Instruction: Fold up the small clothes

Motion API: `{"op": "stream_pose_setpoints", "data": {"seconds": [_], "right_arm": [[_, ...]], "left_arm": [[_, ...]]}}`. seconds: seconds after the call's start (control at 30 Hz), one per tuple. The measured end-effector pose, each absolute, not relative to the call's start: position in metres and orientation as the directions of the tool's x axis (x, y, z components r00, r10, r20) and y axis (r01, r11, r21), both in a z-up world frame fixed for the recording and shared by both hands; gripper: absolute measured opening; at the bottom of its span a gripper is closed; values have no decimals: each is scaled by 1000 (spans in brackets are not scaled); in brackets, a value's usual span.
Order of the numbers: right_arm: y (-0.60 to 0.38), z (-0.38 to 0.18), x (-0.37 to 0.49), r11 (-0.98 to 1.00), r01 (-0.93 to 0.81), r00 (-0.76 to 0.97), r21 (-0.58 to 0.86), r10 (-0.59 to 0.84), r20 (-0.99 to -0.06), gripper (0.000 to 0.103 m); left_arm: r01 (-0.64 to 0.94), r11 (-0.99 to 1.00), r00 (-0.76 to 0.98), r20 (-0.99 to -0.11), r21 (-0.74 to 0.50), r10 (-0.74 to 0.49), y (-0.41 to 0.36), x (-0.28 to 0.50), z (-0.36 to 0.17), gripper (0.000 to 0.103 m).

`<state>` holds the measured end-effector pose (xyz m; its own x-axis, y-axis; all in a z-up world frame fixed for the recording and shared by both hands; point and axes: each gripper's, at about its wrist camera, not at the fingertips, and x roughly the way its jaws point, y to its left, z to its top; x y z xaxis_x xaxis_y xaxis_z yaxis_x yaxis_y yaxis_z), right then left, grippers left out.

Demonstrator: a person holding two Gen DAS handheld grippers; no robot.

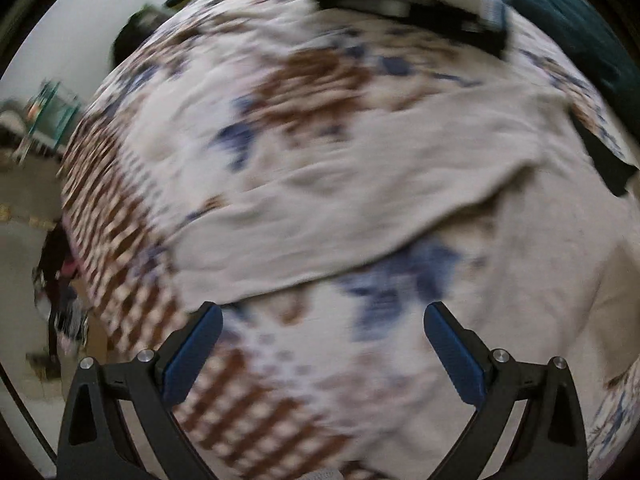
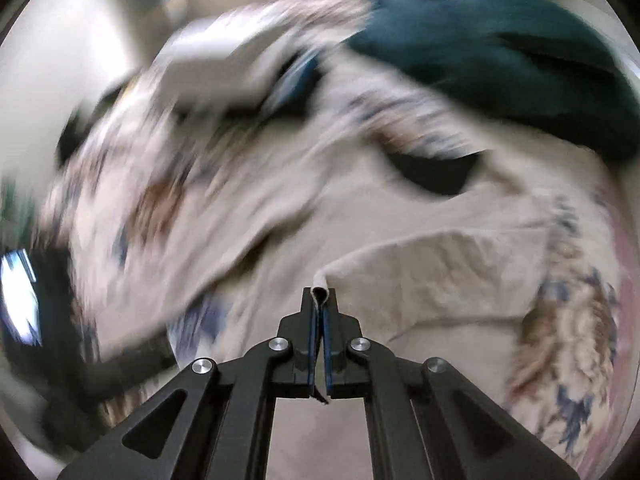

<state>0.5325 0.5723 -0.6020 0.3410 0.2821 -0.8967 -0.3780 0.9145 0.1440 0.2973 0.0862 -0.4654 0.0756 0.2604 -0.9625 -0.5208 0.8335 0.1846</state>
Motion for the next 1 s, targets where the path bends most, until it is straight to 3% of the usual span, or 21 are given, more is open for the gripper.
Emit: {"op": "stream_pose_setpoints", "data": {"seconds": [0.27, 0.47, 0.53, 0.6, 0.63, 0.73, 0.87, 0.9, 0.97, 1.0], "right_arm": [[639, -690, 417, 736, -677, 187, -23, 142, -972, 3], [648, -708, 394, 710, -705, 79, 14, 97, -992, 5], [637, -708, 399, 741, -661, -32, 120, 131, -991, 13], [613, -701, 407, 784, -587, -86, 204, 190, -978, 55], [597, -697, 411, 809, -546, -77, 216, 208, -975, 60], [540, -689, 425, 903, -407, 33, 140, 168, -985, 62], [460, -704, 438, 982, -178, 58, 57, 68, -996, 62], [447, -708, 439, 989, -142, 50, 45, 52, -997, 62], [416, -715, 438, 997, -62, 34, 35, 37, -999, 62], [404, -716, 436, 999, -33, 33, 28, 29, -999, 63]], "left_arm": [[-572, 775, -12, -947, 270, 321, 148, 245, -486, 103], [-633, 727, -54, -953, 264, 299, 176, 228, -499, 103], [-684, 700, -59, -972, 205, 227, 188, 222, -505, 103], [-784, 618, -29, -997, 67, 71, 207, 212, -516, 103], [-827, 563, -7, -1000, 7, 2, 216, 206, -523, 103], [-932, 314, 136, -979, -179, -154, 243, 183, -541, 103], [-954, 169, 229, -965, -249, -128, 264, 182, -554, 101], [-955, 177, 222, -969, -238, -105, 266, 187, -554, 97], [-954, 211, 205, -977, -212, -54, 266, 198, -551, 75], [-951, 246, 187, -982, -188, -27, 264, 206, -548, 48]]}}
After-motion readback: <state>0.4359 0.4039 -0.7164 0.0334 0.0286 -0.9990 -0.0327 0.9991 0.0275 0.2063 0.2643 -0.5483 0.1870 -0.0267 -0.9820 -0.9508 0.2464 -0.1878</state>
